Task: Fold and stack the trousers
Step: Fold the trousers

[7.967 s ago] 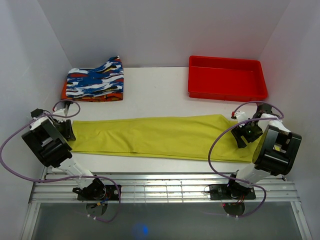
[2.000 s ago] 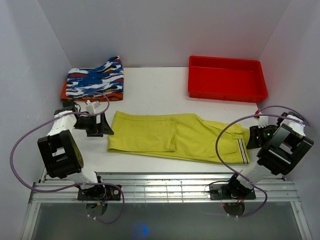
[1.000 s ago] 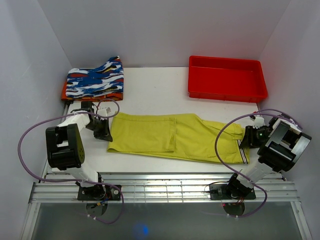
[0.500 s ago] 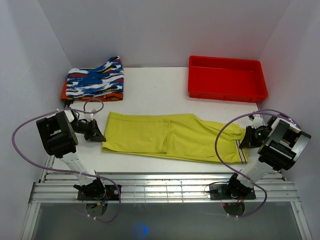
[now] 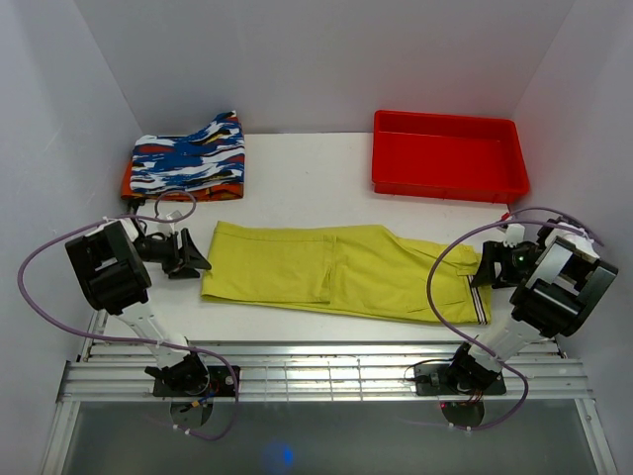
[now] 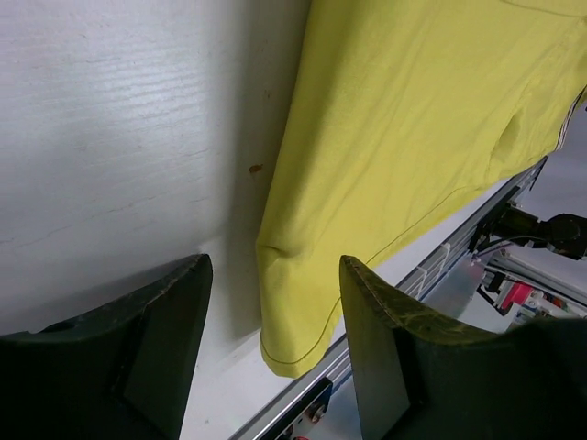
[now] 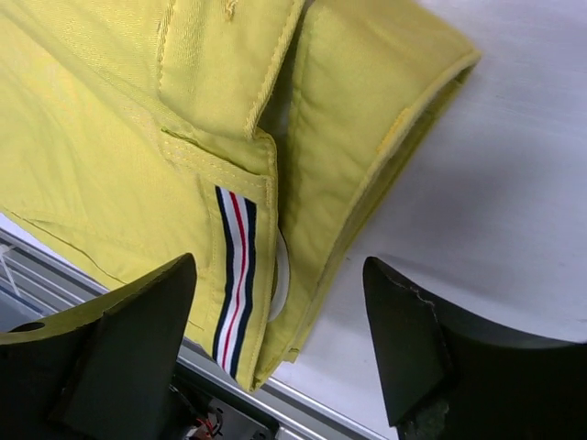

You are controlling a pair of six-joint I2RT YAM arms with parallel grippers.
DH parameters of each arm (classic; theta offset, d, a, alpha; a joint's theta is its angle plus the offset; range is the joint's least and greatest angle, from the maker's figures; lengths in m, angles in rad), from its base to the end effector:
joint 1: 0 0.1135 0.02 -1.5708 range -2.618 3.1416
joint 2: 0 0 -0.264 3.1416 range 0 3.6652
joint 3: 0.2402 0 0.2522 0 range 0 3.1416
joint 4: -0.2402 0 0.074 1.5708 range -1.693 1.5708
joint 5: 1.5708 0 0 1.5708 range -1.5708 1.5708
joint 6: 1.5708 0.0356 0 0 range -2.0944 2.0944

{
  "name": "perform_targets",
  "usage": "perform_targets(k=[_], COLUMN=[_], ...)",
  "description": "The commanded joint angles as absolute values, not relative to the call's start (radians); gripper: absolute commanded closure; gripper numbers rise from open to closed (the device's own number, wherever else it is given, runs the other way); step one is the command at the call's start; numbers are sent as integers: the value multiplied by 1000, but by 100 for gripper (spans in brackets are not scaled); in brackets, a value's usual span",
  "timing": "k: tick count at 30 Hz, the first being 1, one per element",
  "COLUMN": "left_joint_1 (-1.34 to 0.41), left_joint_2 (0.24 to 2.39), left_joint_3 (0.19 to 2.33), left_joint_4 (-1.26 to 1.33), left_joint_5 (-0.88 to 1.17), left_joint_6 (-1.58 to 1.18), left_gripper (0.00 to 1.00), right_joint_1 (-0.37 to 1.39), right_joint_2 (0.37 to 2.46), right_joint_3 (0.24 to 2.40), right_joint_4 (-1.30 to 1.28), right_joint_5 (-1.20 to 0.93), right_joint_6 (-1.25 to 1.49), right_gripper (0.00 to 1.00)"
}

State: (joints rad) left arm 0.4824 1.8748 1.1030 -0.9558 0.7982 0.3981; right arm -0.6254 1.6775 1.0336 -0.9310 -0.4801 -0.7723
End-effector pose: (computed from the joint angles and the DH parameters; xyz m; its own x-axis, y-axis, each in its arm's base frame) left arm 0.2785 0.1170 0.1399 -0.9705 -0.2028 -0.1303 -0.0506 0.6998 -0.7125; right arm 0.2363 -0.1504 0.1714 -0.9441 -0.0816 -0.3193 -0.1927 0.9228 0.3337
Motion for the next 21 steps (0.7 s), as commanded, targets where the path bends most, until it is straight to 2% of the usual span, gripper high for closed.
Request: perform_targets(k=[1, 3, 6, 11, 13, 14, 16, 20, 21], left_joint_1=[483, 482, 480, 480, 480, 480, 485, 518, 526], left_joint_2=[1873, 1873, 1868, 1884, 1882, 1879, 1855, 1798, 1789], left_joint_3=[1123, 1102, 1068, 1061, 1065, 1066, 1071, 1132, 1149], left_joint_4=[-894, -865, -831, -807, -804, -804, -808, -870, -909], left_joint_5=[853, 856, 861, 894, 907, 911, 914, 954, 963], left_joint_6=[402, 390, 380, 354, 342, 341, 342, 373, 380], left_gripper=[31, 32, 38, 71, 79, 90, 99, 100, 100], right_joint_1=[-646, -658, -681, -683, -678, -669, -658, -614, -589], right_joint_2=[1649, 1657, 1670, 1715, 1735, 1739, 1749, 1761, 1763], right_joint_3=[1089, 1106, 1143, 1152, 1128, 1117, 1077, 1022, 1013], right_joint_4=[-999, -1003, -1023, -1051, -1046, -1037, -996, -942, -931], right_joint_5=[-476, -459, -460, -494, -521, -528, -548, -581, -587], right_joint_6=[-811, -818, -828, -838, -828, -822, -796, -766, -761], right_gripper=[21, 20, 18, 21, 21, 22, 23, 26, 32])
